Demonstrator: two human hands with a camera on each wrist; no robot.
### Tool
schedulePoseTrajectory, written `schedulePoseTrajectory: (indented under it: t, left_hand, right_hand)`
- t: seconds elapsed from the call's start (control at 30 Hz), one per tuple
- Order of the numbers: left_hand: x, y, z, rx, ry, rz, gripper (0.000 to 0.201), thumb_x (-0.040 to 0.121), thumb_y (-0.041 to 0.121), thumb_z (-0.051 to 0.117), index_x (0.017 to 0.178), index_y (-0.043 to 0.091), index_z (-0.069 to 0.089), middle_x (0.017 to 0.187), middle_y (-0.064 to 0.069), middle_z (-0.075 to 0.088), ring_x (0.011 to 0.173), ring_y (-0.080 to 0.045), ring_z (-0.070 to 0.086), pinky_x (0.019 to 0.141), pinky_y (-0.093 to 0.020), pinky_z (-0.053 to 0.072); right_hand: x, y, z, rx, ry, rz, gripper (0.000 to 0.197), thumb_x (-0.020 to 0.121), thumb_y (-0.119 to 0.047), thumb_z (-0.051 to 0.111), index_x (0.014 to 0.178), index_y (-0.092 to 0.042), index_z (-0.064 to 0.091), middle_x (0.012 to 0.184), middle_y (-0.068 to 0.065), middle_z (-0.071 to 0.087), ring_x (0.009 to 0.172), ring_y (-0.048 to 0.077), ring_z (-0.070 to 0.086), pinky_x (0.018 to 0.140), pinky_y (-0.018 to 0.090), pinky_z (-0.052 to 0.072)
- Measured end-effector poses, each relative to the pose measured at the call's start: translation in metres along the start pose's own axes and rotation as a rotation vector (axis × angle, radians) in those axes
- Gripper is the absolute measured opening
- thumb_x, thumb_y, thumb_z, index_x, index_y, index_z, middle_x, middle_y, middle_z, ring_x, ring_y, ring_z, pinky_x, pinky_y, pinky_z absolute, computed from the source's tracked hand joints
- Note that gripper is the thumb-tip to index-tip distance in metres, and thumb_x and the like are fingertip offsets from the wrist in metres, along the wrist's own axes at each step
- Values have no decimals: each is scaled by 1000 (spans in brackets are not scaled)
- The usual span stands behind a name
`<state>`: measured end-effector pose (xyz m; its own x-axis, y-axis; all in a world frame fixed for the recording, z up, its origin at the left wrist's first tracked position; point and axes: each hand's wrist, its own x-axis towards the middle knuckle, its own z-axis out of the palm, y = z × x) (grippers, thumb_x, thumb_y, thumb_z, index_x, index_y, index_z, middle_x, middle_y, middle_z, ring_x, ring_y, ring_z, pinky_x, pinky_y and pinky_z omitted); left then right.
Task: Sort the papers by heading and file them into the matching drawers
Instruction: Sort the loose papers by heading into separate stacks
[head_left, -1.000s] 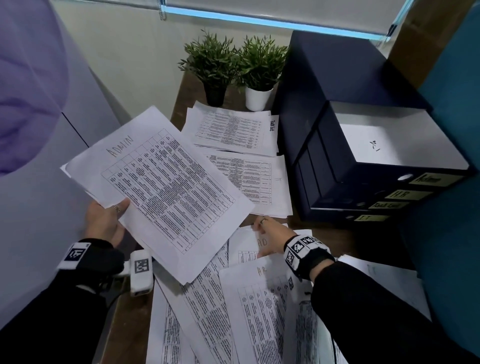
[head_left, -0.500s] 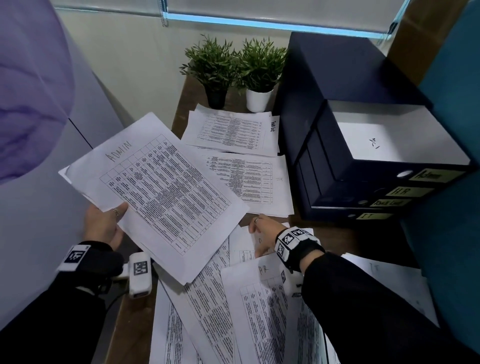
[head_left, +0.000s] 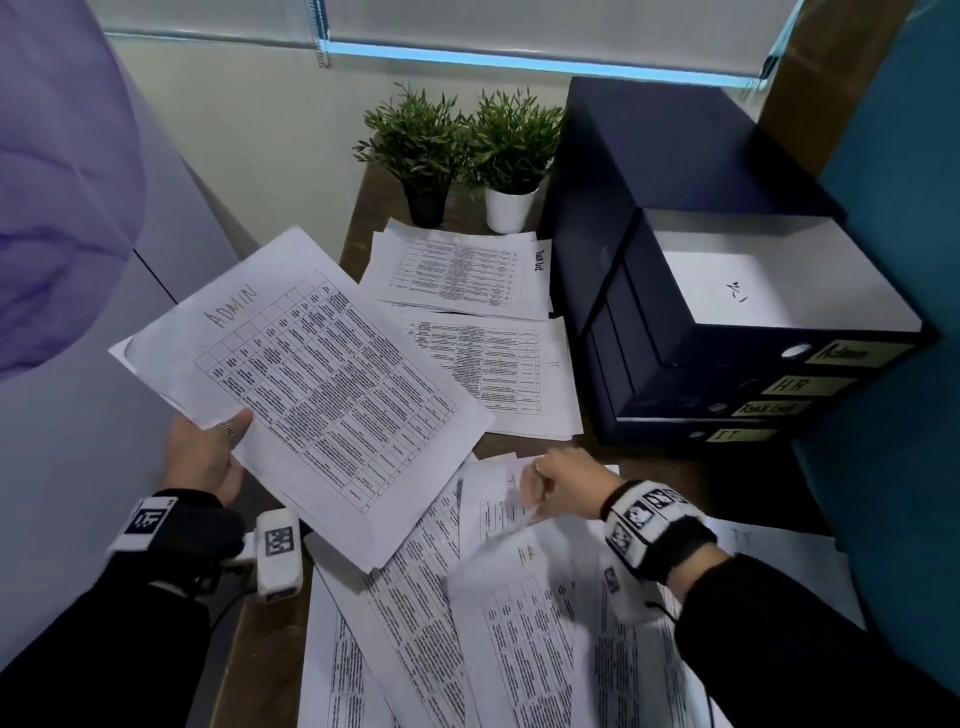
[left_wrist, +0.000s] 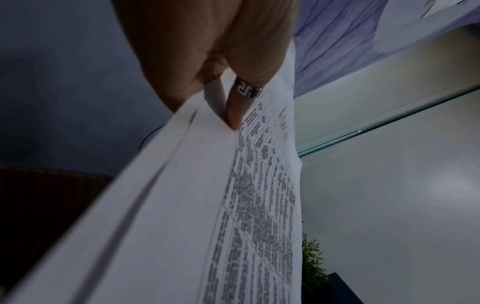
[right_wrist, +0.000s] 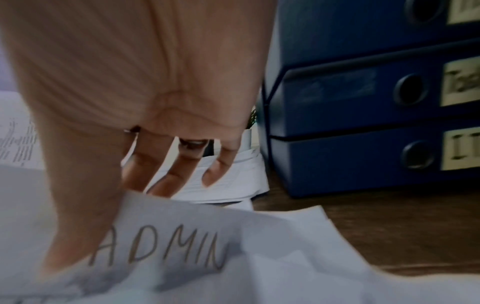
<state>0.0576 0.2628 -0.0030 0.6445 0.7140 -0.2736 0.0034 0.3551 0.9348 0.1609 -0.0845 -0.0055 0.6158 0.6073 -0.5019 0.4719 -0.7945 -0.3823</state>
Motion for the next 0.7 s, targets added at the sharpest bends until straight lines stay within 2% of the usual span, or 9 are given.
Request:
schedulePoseTrajectory:
  t: [0.07, 0.17, 0.27, 0.37, 0.43, 0.5, 0.6, 0.63, 0.7]
  left_hand:
    - [-2, 0, 5, -11, 22, -10, 35, 89, -10, 45, 95, 22, 57, 101, 5, 62, 95, -14, 61, 93, -34, 44]
    - [-3, -2, 11, -27, 35, -18, 33, 88, -9, 47, 90, 21, 59, 95, 7, 63, 94, -15, 61, 95, -35, 44]
    - [-6, 0, 18, -12, -45, 6, 36, 89, -9, 44, 89, 21, 64, 95, 10, 66, 84, -5, 64, 84, -30, 50]
    - [-9, 7, 25, -18, -134, 20, 44, 90, -7, 44, 84, 24, 73, 89, 11, 74, 85, -6, 69, 73, -28, 55]
    - [-8, 10, 27, -21, -161, 34, 35, 90, -5, 46, 98, 20, 70, 98, 7, 73, 95, -12, 67, 78, -33, 57]
    - [-10, 14, 30, -36, -170, 45, 35, 89, -3, 47, 119, 13, 60, 108, 2, 69, 99, -16, 67, 81, -35, 56]
    - [-16, 19, 33, -31, -134, 89, 39, 89, -5, 48, 127, 2, 51, 94, 8, 73, 88, -9, 69, 77, -29, 58]
    - [-18, 20, 34, -22, -113, 102, 38, 88, -5, 49, 126, 1, 50, 91, 8, 74, 86, -9, 70, 77, -28, 58]
    - [-17, 23, 31, 1, -65, 105, 39, 88, -5, 51, 127, -1, 49, 101, 3, 70, 91, -14, 67, 84, -33, 55]
  right_hand:
    - [-17, 13, -3, 55, -29, 28, 36, 74, -8, 70, 56, -35, 56, 58, -21, 58, 74, -1, 53, 92, 26, 42]
    - [-38, 25, -4, 130, -23, 63, 42, 76, -1, 66, 54, -36, 57, 67, -19, 61, 73, -6, 56, 87, 21, 47]
    - [-48, 25, -7, 208, 121, 56, 33, 83, -10, 66, 61, -33, 57, 86, -4, 70, 85, 12, 65, 84, 22, 49]
    - [-46, 21, -15, 265, 340, 49, 8, 86, -15, 62, 84, -13, 70, 96, 4, 68, 90, 20, 64, 86, 28, 51]
    - [-38, 17, -17, 169, 285, 6, 11, 86, -17, 62, 90, -10, 71, 96, -2, 63, 93, 16, 61, 93, 32, 48]
    - [-26, 10, -14, 76, 158, -19, 11, 85, -19, 64, 90, -10, 68, 112, -1, 59, 107, 15, 55, 101, 32, 42]
    - [-4, -2, -3, 26, 67, -17, 4, 83, -15, 64, 81, -16, 60, 139, -1, 45, 128, 15, 41, 109, 32, 32]
    - [3, -5, 1, 16, 61, -14, 10, 82, -13, 64, 77, -17, 57, 139, -1, 45, 128, 16, 41, 108, 32, 33]
    - [14, -8, 6, 14, 67, 2, 12, 80, -12, 64, 75, -19, 57, 126, 3, 54, 120, 20, 49, 100, 31, 40]
